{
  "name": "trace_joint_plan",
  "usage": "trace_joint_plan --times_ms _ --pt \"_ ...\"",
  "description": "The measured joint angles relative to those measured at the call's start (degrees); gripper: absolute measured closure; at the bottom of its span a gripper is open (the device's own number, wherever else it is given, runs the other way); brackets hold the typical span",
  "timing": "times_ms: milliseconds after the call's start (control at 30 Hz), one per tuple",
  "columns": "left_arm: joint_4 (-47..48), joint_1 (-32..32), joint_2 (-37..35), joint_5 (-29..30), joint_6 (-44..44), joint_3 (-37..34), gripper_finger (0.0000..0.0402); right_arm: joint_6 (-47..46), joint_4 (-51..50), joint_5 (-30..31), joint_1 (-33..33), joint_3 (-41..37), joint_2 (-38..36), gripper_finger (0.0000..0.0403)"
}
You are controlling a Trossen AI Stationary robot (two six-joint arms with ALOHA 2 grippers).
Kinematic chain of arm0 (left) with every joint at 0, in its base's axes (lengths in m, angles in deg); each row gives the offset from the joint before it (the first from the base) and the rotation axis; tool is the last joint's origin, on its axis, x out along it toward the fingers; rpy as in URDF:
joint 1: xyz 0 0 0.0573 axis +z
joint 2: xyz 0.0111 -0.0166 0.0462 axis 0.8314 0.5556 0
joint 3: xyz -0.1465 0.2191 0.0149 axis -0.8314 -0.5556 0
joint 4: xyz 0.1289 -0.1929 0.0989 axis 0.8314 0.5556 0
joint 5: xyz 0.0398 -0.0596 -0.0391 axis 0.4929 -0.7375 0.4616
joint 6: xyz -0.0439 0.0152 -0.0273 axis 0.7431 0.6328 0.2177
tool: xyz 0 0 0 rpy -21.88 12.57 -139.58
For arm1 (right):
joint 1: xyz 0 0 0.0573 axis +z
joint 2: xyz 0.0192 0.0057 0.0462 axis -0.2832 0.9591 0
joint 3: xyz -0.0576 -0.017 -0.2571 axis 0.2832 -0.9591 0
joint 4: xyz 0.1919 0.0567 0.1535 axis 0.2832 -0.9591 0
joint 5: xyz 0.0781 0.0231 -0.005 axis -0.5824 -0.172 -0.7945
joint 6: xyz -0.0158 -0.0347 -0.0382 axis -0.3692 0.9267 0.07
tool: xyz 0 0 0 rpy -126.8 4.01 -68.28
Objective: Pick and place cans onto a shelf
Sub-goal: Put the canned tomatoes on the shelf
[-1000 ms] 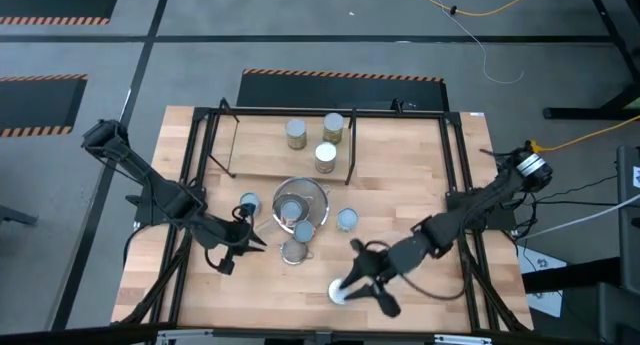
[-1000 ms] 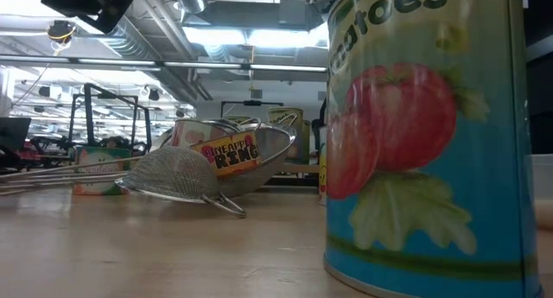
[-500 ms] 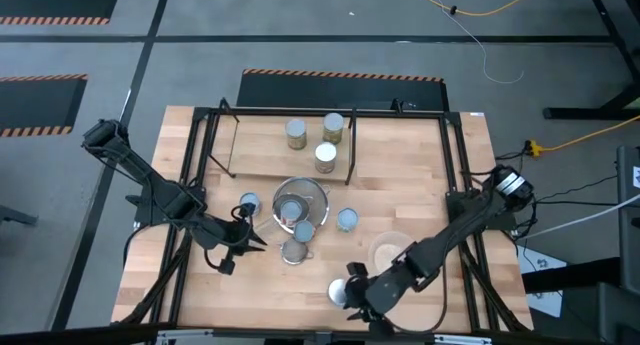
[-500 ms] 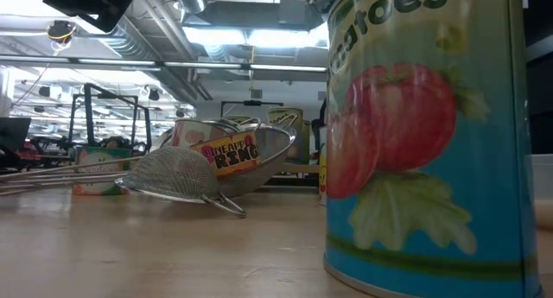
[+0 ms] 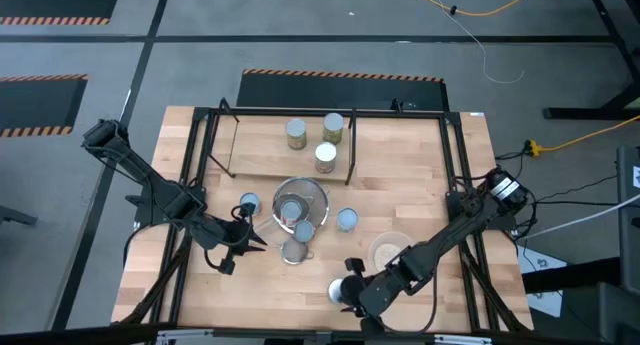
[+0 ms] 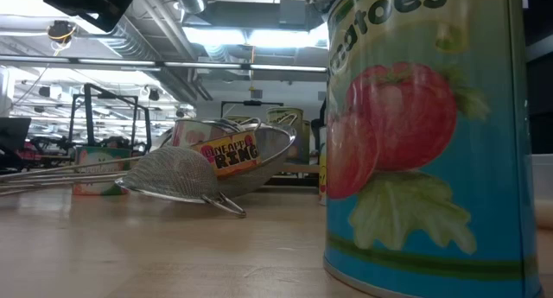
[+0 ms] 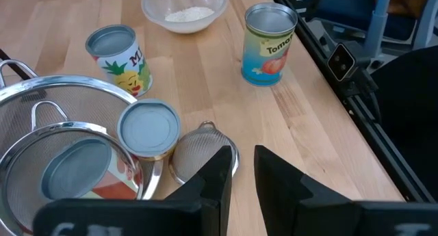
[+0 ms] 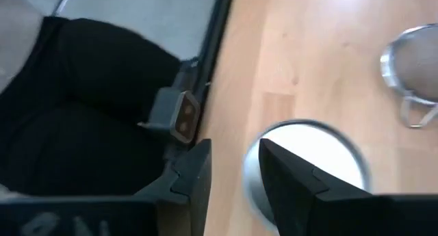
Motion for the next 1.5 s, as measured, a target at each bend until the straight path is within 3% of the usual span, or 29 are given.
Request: trace_joint_plan --times_ms 1133,1500 --pt "-0.11 0.0 0.0 -0.02 -0.01 0.0 0.0346 -0.51 2.13 3.36 0.09 0.07 4.78 0.0278" --pt "-0.11 0.0 0.0 -0.03 -0.01 0.0 0.0346 -0.25 1.57 3.4 0.04 0.07 4.78 0.0364"
